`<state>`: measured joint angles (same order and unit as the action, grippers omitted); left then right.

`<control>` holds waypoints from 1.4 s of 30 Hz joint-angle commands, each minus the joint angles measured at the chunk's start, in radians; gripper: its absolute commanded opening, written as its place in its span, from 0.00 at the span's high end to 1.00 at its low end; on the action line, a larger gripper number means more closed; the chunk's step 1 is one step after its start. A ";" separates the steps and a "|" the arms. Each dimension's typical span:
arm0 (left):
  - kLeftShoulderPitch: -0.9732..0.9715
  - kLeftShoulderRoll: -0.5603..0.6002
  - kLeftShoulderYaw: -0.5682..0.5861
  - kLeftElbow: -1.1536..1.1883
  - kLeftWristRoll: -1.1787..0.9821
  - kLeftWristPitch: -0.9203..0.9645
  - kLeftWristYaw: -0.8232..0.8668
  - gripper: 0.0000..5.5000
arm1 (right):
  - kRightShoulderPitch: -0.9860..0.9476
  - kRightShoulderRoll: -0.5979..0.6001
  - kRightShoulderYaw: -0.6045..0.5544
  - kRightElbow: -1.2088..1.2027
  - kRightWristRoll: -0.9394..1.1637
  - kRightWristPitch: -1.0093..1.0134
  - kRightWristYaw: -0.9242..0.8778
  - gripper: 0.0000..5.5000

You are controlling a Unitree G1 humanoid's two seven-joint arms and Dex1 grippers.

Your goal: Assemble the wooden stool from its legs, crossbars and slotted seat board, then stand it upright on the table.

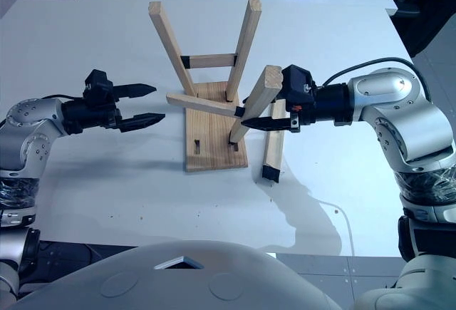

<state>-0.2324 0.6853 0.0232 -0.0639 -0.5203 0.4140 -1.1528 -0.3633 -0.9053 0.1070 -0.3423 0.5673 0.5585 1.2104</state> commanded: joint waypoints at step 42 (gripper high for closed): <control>-0.048 -0.015 -0.007 -0.039 -0.029 0.042 0.001 0.26 | 0.173 -0.003 0.194 -0.083 -0.100 -0.013 0.006 0.63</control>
<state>-0.2623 0.6670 0.0093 -0.1043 -0.5424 0.4453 -1.1544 -0.2895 -0.9028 0.2092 -0.4226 0.5452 0.5143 1.2341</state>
